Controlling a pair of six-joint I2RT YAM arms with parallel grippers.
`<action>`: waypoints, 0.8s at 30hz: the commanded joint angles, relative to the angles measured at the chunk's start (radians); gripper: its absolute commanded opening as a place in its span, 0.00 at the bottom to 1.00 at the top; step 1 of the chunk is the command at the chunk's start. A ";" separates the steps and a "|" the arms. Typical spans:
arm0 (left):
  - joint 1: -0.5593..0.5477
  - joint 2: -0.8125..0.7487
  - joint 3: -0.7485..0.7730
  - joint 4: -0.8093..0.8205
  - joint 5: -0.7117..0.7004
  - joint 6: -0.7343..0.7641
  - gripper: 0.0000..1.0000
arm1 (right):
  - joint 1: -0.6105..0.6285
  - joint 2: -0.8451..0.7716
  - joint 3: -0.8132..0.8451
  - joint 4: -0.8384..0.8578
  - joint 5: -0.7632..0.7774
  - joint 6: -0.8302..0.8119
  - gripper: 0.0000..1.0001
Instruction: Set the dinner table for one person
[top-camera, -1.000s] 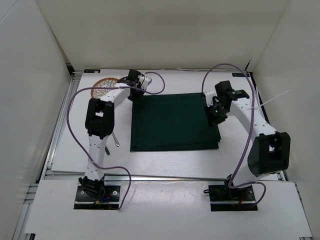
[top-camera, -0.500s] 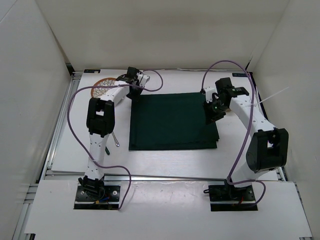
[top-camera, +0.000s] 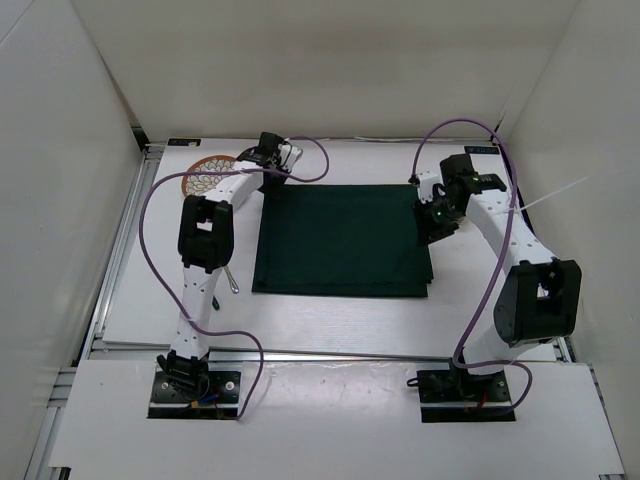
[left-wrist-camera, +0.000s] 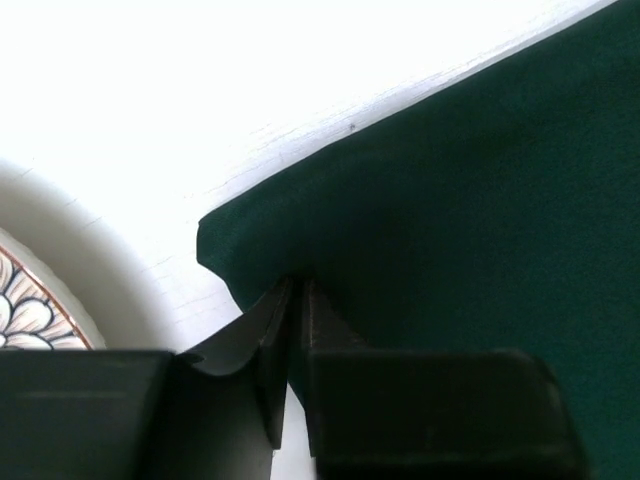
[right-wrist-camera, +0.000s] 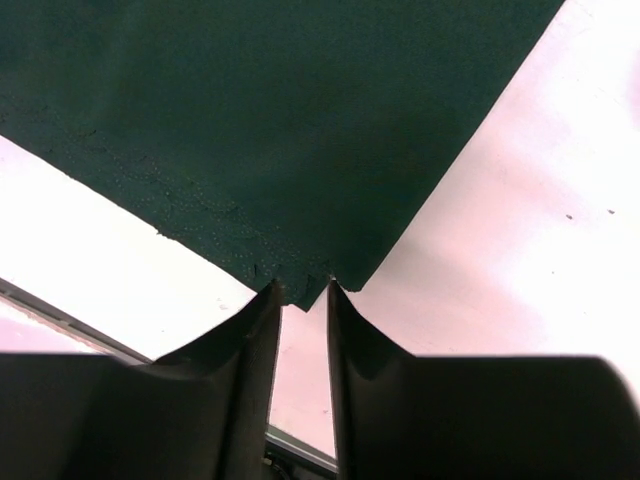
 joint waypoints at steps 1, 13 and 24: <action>-0.016 -0.090 -0.035 -0.025 -0.009 -0.016 0.23 | -0.007 -0.037 0.017 0.003 -0.010 0.001 0.32; -0.026 -0.478 -0.007 -0.025 -0.157 -0.018 1.00 | -0.037 -0.055 -0.005 0.031 -0.008 -0.027 0.72; 0.441 -0.666 -0.314 -0.184 0.168 -0.105 1.00 | -0.179 -0.106 0.063 -0.277 -0.053 -0.285 1.00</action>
